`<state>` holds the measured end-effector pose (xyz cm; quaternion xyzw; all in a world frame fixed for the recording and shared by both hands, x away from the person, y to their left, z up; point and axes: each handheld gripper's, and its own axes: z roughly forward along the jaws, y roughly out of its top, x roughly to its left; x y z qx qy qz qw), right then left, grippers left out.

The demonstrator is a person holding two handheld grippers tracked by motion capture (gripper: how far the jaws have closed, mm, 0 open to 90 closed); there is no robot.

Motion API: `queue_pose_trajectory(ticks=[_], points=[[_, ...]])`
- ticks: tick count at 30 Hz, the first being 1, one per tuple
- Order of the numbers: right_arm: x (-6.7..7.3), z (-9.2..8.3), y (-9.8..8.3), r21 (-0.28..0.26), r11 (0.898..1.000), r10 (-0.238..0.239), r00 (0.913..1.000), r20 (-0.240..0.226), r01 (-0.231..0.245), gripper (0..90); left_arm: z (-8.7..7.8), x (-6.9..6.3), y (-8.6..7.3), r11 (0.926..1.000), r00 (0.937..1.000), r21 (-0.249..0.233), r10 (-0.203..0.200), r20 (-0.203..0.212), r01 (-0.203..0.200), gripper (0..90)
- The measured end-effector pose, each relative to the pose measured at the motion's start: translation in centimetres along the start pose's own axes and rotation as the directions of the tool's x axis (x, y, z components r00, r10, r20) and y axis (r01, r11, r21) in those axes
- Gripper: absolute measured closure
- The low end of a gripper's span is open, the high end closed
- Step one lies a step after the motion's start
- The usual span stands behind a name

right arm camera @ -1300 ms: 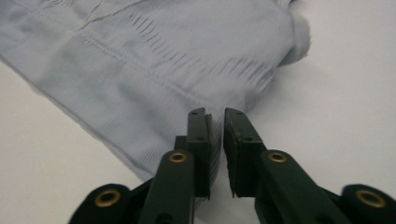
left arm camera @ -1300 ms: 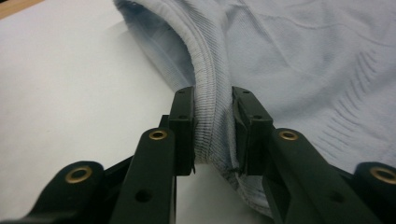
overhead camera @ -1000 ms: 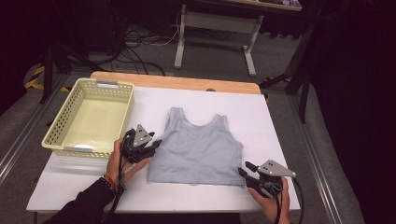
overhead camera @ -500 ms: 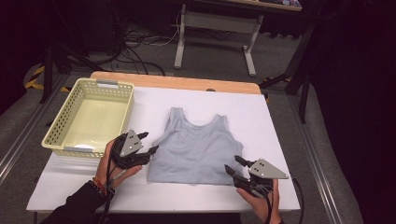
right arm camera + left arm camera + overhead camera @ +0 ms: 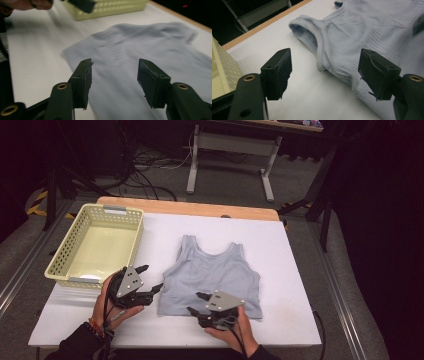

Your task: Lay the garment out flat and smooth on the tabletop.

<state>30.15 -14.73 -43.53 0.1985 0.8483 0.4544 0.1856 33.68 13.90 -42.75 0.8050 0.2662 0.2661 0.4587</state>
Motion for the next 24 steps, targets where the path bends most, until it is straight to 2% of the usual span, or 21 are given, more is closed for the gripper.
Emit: queue_pose_trajectory(ticks=[1,3,4,5,6,10,12,14,15,16,18,19,22,24], points=[[0.0,0.0,0.0,0.0,1.0,0.0,1.0,0.0,0.0,48.6,0.0,0.0,0.0,1.0,1.0,-0.001,-0.002,0.001,0.002,28.3],[1.0,2.0,0.6,0.022,1.0,-0.02,0.998,-0.059,0.022,52.0,0.1,0.0,0.0,1.0,1.0,0.003,-0.004,-0.004,0.004,28.6],[1.3,2.6,0.8,0.034,0.999,-0.03,0.997,-0.071,0.032,52.0,0.1,-0.1,0.0,1.0,1.0,0.007,-0.005,-0.005,0.005,28.6],[1.9,3.9,1.3,0.042,0.998,-0.038,0.994,-0.102,0.043,51.9,0.2,-0.1,0.0,0.9999,1.0,0.01,-0.007,-0.003,0.007,28.9],[2.1,4.6,1.6,0.051,0.998,-0.032,0.992,-0.122,0.039,50.9,0.4,-0.2,-0.1,0.9998,1.0,0.021,-0.006,-0.006,0.006,29.0],[2.6,6.6,2.0,0.097,0.993,-0.048,0.9894,-0.137,0.061,48.8,0.9,-0.4,-0.2,0.9993,1.0,0.037,-0.008,-0.002,0.008,29.0],[2.9,7.8,2.1,0.138,0.988,-0.042,0.9895,-0.138,0.061,48.0,1.2,-0.6,-0.2,0.9988,1.0,0.049,-0.007,-0.004,0.008,29.1],[2.9,8.1,2.1,0.155,0.986,-0.04,0.9909,-0.129,0.06,48.9,1.3,-0.6,-0.2,0.9983,1.0,0.058,-0.002,-0.003,0.003,29.1],[2.9,8.5,2.2,0.178,0.982,-0.037,0.9933,-0.109,0.056,49.7,1.5,-0.7,-0.1,0.9983,1.0,0.059,-0.002,-0.007,0.003,29.2],[3.0,8.6,2.3,0.181,0.982,-0.043,0.9944,-0.096,0.06,53.1,1.7,-0.7,-0.1,0.998,1.0,0.063,0.0,-0.006,0.0,29.2],[2.9,8.7,2.3,0.186,0.982,-0.025,0.9959,-0.087,0.041,61.9,2.5,-1.0,0.0,0.9972,1.0,0.075,0.003,0.002,-0.003,29.2],[2.9,8.7,2.3,0.186,0.982,-0.025,0.9959,-0.087,0.041,61.9,2.5,-1.0,0.0,0.9972,1.0,0.075,0.003,0.002,-0.003,29.5],[3.0,8.4,2.1,0.182,0.982,-0.045,0.9975,-0.055,0.054,79.3,3.7,-1.4,0.2,0.9945,0.9998,0.103,0.018,0.013,-0.02,29.6],[3.0,8.2,2.0,0.172,0.984,-0.049,0.9979,-0.043,0.056,82.4,4.7,-1.6,0.4,0.9929,0.9999,0.118,0.014,0.009,-0.015,30.3]])
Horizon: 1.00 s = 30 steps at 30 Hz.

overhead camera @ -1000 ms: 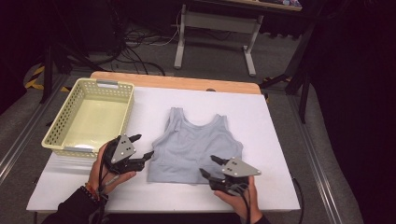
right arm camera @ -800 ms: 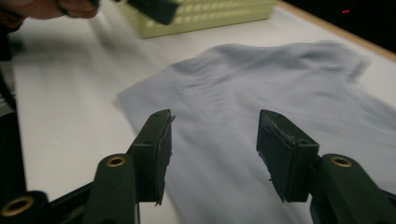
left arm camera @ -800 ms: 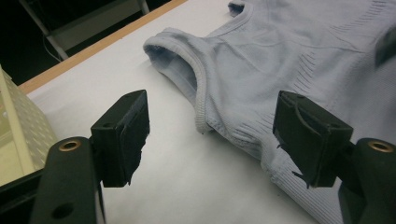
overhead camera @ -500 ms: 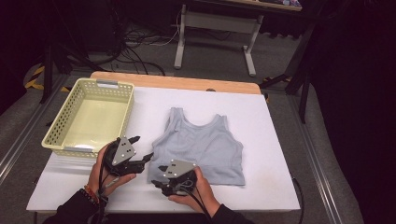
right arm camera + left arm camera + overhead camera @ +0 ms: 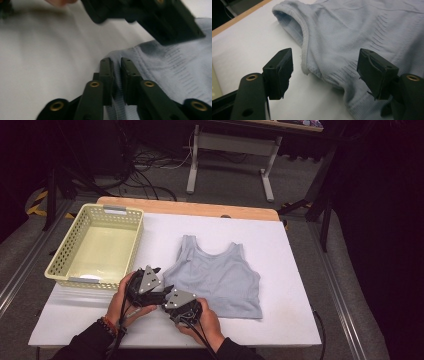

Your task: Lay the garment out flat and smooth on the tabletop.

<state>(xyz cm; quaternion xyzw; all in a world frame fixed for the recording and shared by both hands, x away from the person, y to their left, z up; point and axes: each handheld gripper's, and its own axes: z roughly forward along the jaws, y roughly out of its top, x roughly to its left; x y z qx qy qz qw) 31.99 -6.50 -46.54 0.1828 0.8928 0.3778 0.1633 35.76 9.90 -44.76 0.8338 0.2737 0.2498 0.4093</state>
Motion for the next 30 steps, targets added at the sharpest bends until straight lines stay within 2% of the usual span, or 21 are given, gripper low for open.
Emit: queue_pose_trajectory(ticks=[2,4,5,8,9,11,12,13,14,15,16,17,18,19,20,23,25,27,28,30], points=[[0.2,-0.2,-0.2,-0.008,1.0,-0.011,0.9999,0.01,0.011,83.1,0.7,0.1,0.2,0.9998,0.9999,0.014,-0.016,-0.001,0.016,31.0],[0.3,-0.2,-0.2,-0.009,1.0,-0.02,0.9997,0.014,0.02,83.2,1.6,0.4,0.2,0.9977,0.9986,0.043,-0.053,0.005,0.053,31.0],[0.4,-0.3,-0.3,-0.013,1.0,-0.028,0.9995,0.015,0.028,83.4,2.2,0.7,0.1,0.9952,0.9968,0.058,-0.079,0.009,0.079,31.1],[0.6,-0.5,-0.4,-0.022,0.999,-0.028,0.9996,0.001,0.028,83.7,3.3,1.0,0.0,0.988,0.9936,0.107,-0.113,0.004,0.112,29.3],[0.6,-0.5,-0.4,-0.021,0.999,-0.033,0.9995,0.0,0.033,83.7,3.8,1.2,0.0,0.982,0.9907,0.134,-0.136,0.01,0.133,27.9],[0.8,-0.7,-0.5,-0.029,0.999,-0.039,0.9992,0.001,0.039,83.8,4.1,1.6,0.1,0.971,0.9818,0.153,-0.189,0.021,0.184,26.1],[0.8,-0.7,-0.5,-0.029,0.999,-0.039,0.9992,0.001,0.039,83.8,4.1,1.6,0.1,0.971,0.9818,0.153,-0.189,0.021,0.184,26.8],[0.8,-0.8,-0.6,-0.035,0.999,-0.037,0.9993,-0.006,0.037,83.9,4.2,1.9,0.1,0.9643,0.9755,0.164,-0.217,0.039,0.208,28.4],[0.8,-0.8,-0.6,-0.035,0.999,-0.037,0.9993,-0.006,0.037,83.9,4.2,1.9,0.1,0.9643,0.9755,0.164,-0.217,0.039,0.208,30.6],[0.8,-0.9,-0.6,-0.04,0.999,-0.035,0.9994,-0.006,0.034,84.0,4.1,2.0,0.0,0.9608,0.9706,0.172,-0.232,0.066,0.218,30.6],[0.8,-1.0,-0.6,-0.046,0.998,-0.036,0.9993,-0.009,0.036,84.0,4.0,2.0,-0.1,0.9586,0.965,0.172,-0.245,0.094,0.227,38.6],[0.9,-1.2,-0.7,-0.058,0.998,-0.04,0.9992,-0.007,0.039,84.0,3.9,2.0,-0.1,0.9574,0.9615,0.178,-0.25,0.115,0.227,51.2],[0.9,-1.2,-0.7,-0.058,0.998,-0.04,0.9992,-0.007,0.039,84.0,3.9,2.0,-0.1,0.9574,0.9615,0.178,-0.25,0.115,0.227,55.1],[1.0,-1.2,-0.7,-0.058,0.998,-0.037,0.9993,-0.009,0.037,84.1,3.8,2.0,-0.2,0.9563,0.9561,0.179,-0.257,0.141,0.231,55.1],[1.0,-1.3,-0.7,-0.061,0.997,-0.038,0.9992,-0.012,0.037,84.1,3.6,2.0,-0.2,0.9549,0.9532,0.18,-0.263,0.148,0.236,62.9],[1.1,-1.7,-0.7,-0.076,0.996,-0.047,0.9989,-0.009,0.046,84.2,3.3,1.8,-0.2,0.9602,0.9573,0.177,-0.244,0.155,0.216,76.2],[1.2,-1.7,-0.6,-0.087,0.995,-0.044,0.999,-0.011,0.042,84.4,2.9,1.5,-0.1,0.9651,0.9651,0.171,-0.223,0.137,0.199,78.4],[1.2,-1.7,-0.5,-0.089,0.995,-0.043,0.999,-0.014,0.042,84.4,2.7,1.5,0.0,0.9668,0.9667,0.164,-0.219,0.133,0.196,78.7],[1.5,-1.6,-0.4,-0.094,0.994,-0.059,0.9981,-0.014,0.058,84.4,2.3,1.6,-0.1,0.9679,0.9679,0.159,-0.216,0.129,0.195,79.1],[1.6,-1.6,-0.4,-0.095,0.994,-0.063,0.9979,-0.016,0.061,84.5,2.1,1.7,-0.1,0.9669,0.9663,0.159,-0.221,0.132,0.2,79.1]])
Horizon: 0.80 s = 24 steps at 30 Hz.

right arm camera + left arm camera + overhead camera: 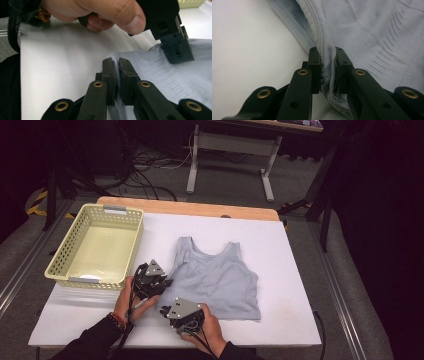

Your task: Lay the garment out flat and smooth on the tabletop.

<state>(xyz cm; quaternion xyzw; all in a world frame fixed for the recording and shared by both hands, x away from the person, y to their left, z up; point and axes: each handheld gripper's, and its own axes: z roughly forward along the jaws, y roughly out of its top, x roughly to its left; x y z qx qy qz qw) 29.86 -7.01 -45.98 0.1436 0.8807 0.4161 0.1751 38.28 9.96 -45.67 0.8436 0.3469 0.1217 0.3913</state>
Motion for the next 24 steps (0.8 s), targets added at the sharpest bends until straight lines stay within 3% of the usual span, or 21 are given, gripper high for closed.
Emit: queue_pose_trajectory(ticks=[10,15,16,18,24], points=[[0.3,-0.5,0.7,-0.04,0.999,0.008,0.9999,-0.008,-0.008,84.5,-0.9,0.0,0.0,0.9994,0.9988,-0.02,0.027,-0.04,-0.028,78.5],[-0.3,-1.3,0.9,-0.065,0.997,0.032,0.9995,0.001,-0.032,84.6,-0.3,-0.1,1.1,0.9979,0.999,-0.063,0.007,-0.045,-0.01,78.0],[-0.8,-1.9,0.9,-0.081,0.996,0.049,0.9988,0.009,-0.048,84.7,-0.2,-0.4,1.6,0.9963,0.9982,-0.082,0.023,-0.055,-0.027,77.9],[-0.9,-2.2,0.9,-0.085,0.995,0.058,0.9983,0.012,-0.056,84.7,-0.1,-0.6,1.9,0.9957,0.9983,-0.088,0.024,-0.053,-0.029,77.9],[-2.3,-5.6,0.7,-0.143,0.984,0.11,0.9927,0.049,-0.102,85.1,0.2,-1.8,3.9,0.9854,0.9981,-0.164,0.039,-0.047,-0.047,75.0]])
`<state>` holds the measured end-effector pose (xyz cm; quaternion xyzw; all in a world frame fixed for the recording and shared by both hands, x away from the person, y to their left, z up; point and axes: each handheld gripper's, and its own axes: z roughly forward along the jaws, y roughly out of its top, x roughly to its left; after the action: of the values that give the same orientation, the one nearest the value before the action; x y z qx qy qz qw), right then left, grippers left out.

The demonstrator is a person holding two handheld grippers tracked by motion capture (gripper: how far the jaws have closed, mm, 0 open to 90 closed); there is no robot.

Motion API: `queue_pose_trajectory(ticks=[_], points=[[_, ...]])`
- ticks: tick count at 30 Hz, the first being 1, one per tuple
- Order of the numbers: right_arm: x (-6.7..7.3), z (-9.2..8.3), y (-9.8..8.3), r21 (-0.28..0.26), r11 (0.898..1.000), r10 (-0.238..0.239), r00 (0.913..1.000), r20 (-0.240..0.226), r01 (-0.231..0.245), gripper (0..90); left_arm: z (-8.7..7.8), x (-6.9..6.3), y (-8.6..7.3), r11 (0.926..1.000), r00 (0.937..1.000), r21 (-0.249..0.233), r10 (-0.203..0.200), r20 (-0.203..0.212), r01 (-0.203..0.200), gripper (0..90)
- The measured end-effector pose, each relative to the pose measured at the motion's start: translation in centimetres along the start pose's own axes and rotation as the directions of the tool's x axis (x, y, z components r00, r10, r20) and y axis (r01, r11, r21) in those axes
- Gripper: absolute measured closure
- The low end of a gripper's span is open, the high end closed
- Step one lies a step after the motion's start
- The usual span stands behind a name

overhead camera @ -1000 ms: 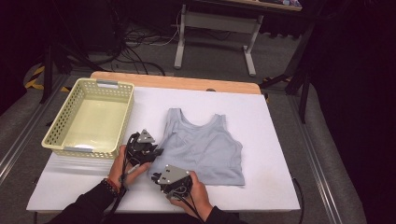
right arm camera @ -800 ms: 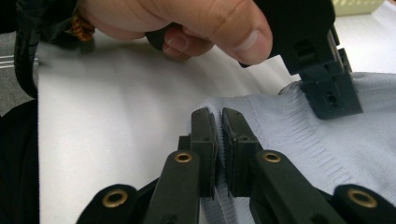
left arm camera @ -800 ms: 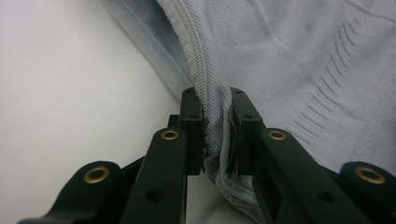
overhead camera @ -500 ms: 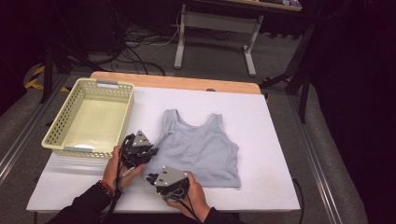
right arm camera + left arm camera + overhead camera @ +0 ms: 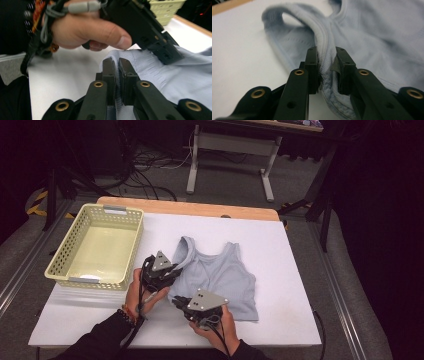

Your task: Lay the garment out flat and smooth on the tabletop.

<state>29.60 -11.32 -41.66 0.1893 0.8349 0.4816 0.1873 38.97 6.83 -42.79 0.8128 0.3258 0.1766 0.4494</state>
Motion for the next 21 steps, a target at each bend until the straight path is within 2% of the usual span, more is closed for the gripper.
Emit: queue_pose_trajectory(ticks=[3,4,6,7,8,9,10,11,12,13,14,15,18,19,20,21], points=[[-0.6,-1.6,-0.2,-0.024,0.999,0.025,0.9994,0.025,-0.024,85.3,0.5,-0.9,1.3,0.999,0.9994,-0.033,0.031,0.017,-0.03,74.8],[-1.1,-2.6,-0.4,-0.039,0.998,0.047,0.9982,0.037,-0.046,85.3,0.6,-1.3,1.7,0.9981,0.9991,-0.048,0.038,0.02,-0.037,72.1],[-1.5,-3.6,-0.7,-0.049,0.998,0.052,0.9973,0.052,-0.05,85.4,0.8,-1.8,2.4,0.9955,0.9982,-0.08,0.054,0.027,-0.051,62.1],[-1.7,-4.1,-0.9,-0.054,0.997,0.062,0.9963,0.06,-0.059,85.4,0.5,-2.1,2.8,0.9919,0.9969,-0.106,0.074,0.026,-0.071,57.5],[-1.7,-4.1,-0.9,-0.054,0.997,0.062,0.9963,0.06,-0.059,85.4,0.0,-2.2,3.1,0.9861,0.9955,-0.14,0.093,0.016,-0.09,57.5],[-2.0,-4.6,-1.2,-0.06,0.996,0.072,0.9953,0.065,-0.068,85.4,-0.7,-2.2,3.4,0.9804,0.9951,-0.172,0.099,0.006,-0.097,53.7],[-2.4,-5.6,-1.7,-0.064,0.995,0.081,0.993,0.086,-0.075,85.4,-2.1,-2.1,3.8,0.9736,0.9973,-0.217,0.073,0.008,-0.07,42.7],[-2.4,-5.6,-1.7,-0.064,0.995,0.081,0.993,0.086,-0.075,85.4,-2.1,-2.1,3.8,0.9736,0.9973,-0.217,0.073,0.008,-0.07,39.1],[-2.5,-6.0,-1.9,-0.066,0.995,0.082,0.9922,0.094,-0.076,85.4,-2.8,-2.0,3.9,0.9692,0.9976,-0.238,0.068,0.014,-0.063,39.1],[-3.0,-7.0,-2.3,-0.074,0.993,0.095,0.9883,0.119,-0.087,85.4,-4.2,-1.9,3.8,0.9604,0.9966,-0.268,0.082,0.012,-0.076,31.9],[-3.1,-7.4,-2.5,-0.079,0.993,0.1,0.9866,0.129,-0.09,85.4,-4.2,-1.9,3.8,0.9604,0.9966,-0.268,0.082,0.012,-0.076,30.4],[-3.4,-7.9,-2.7,-0.086,0.992,0.105,0.9842,0.143,-0.094,85.4,-5.2,-2.0,3.5,0.9575,0.9948,-0.276,0.096,0.034,-0.083,28.7],[-3.9,-9.5,-3.4,-0.096,0.99,0.116,0.9746,0.191,-0.099,85.4,-5.6,-2.7,2.5,0.9633,0.9897,-0.244,0.13,0.061,-0.111,24.1],[-3.9,-9.5,-3.4,-0.096,0.99,0.116,0.9746,0.191,-0.099,85.4,-5.6,-2.7,2.5,0.9633,0.9897,-0.244,0.13,0.061,-0.111,23.1],[-4.1,-10.0,-3.8,-0.099,0.989,0.125,0.9712,0.203,-0.107,85.4,-5.5,-3.2,1.9,0.9677,0.9868,-0.223,0.14,0.082,-0.119,23.1],[-4.5,-11.1,-4.6,-0.105,0.986,0.147,0.9614,0.232,-0.126,85.5,-5.2,-3.7,1.5,0.9718,0.9841,-0.202,0.145,0.103,-0.122,19.3]])
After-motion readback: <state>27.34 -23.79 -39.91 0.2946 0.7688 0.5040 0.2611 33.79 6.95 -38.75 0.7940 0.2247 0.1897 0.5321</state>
